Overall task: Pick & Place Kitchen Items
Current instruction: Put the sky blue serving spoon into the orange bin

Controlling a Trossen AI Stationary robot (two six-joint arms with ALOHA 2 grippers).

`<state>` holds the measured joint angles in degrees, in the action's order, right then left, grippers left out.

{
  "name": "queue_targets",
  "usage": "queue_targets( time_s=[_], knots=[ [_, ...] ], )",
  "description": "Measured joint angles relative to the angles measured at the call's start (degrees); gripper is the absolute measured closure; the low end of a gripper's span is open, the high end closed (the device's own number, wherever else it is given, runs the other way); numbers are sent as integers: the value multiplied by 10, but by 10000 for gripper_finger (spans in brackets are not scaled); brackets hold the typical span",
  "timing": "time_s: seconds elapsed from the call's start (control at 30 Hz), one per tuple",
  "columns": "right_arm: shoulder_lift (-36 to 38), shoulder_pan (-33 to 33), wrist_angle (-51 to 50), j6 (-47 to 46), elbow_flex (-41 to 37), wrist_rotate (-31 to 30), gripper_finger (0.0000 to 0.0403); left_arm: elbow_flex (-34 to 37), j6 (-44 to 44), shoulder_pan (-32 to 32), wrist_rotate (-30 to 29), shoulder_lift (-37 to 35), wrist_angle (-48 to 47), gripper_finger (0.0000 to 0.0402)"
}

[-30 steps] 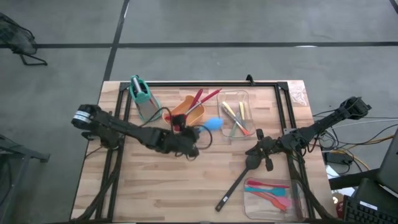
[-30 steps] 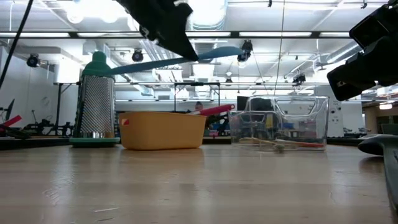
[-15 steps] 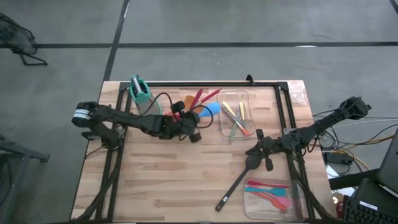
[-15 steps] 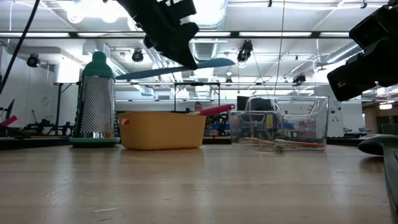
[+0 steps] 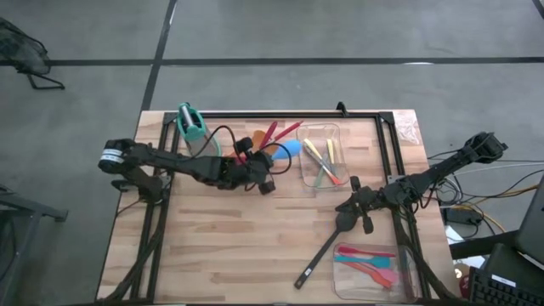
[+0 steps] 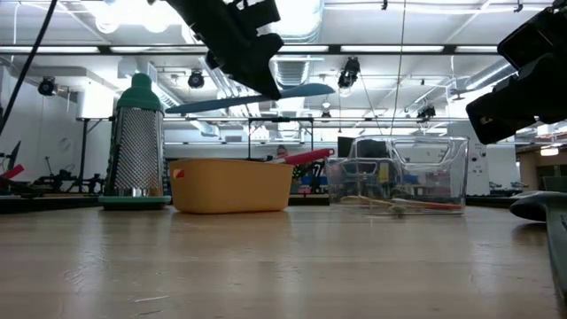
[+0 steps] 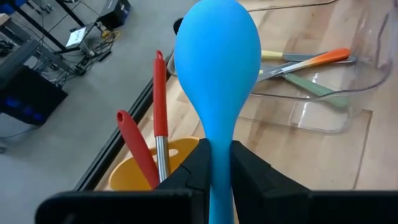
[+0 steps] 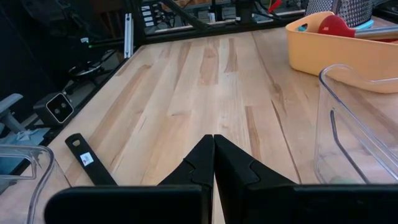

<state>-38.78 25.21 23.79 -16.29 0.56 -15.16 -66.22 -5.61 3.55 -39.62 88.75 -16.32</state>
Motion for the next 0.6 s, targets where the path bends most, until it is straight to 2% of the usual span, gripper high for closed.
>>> queue_targets(
  time_s=[0.6],
  knots=[
    [0,0,0,-1,0,0,394,1,-21,-29,-5,2,26,362]
  ],
)
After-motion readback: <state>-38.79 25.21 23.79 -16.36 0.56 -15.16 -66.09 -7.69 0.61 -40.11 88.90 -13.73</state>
